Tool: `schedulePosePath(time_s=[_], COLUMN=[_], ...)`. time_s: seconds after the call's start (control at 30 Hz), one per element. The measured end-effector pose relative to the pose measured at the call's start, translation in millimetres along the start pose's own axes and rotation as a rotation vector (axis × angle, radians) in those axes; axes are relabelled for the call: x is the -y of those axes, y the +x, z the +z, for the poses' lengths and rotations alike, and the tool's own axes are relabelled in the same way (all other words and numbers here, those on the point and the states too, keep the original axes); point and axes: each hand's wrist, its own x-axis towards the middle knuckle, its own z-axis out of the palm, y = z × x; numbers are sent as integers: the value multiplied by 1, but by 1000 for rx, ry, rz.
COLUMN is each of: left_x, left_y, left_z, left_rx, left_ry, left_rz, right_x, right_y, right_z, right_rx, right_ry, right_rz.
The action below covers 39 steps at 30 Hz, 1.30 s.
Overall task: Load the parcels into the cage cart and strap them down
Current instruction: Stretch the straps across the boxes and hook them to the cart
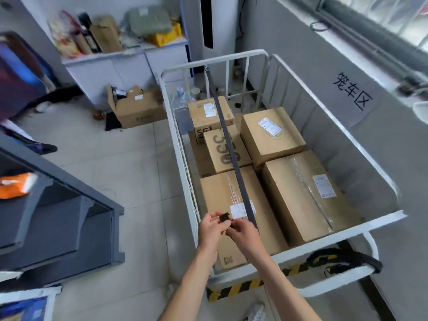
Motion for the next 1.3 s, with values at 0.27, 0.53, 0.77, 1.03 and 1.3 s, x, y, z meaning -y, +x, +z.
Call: schedulePosePath(time_s=[0.27,0.53,0.77,1.03,1.3], left_x=[-94,-166,-184,-211,-253], left_y=[39,54,67,101,197], left_z=[-39,-118,-177,-197,-178], left_rx=[240,300,287,261,193], left_ry=[-242,-85,3,154,112], left_rz=[-75,72,90,156,66], right_x=[40,130,188,226,242], right_y=[-29,-24,9,71,180], right_z=[35,89,120,141,132], right_rx=[-108,-157,-38,18,19], right_ry=[32,47,-12,62,105], right_rz=[136,54,-34,-104,-24])
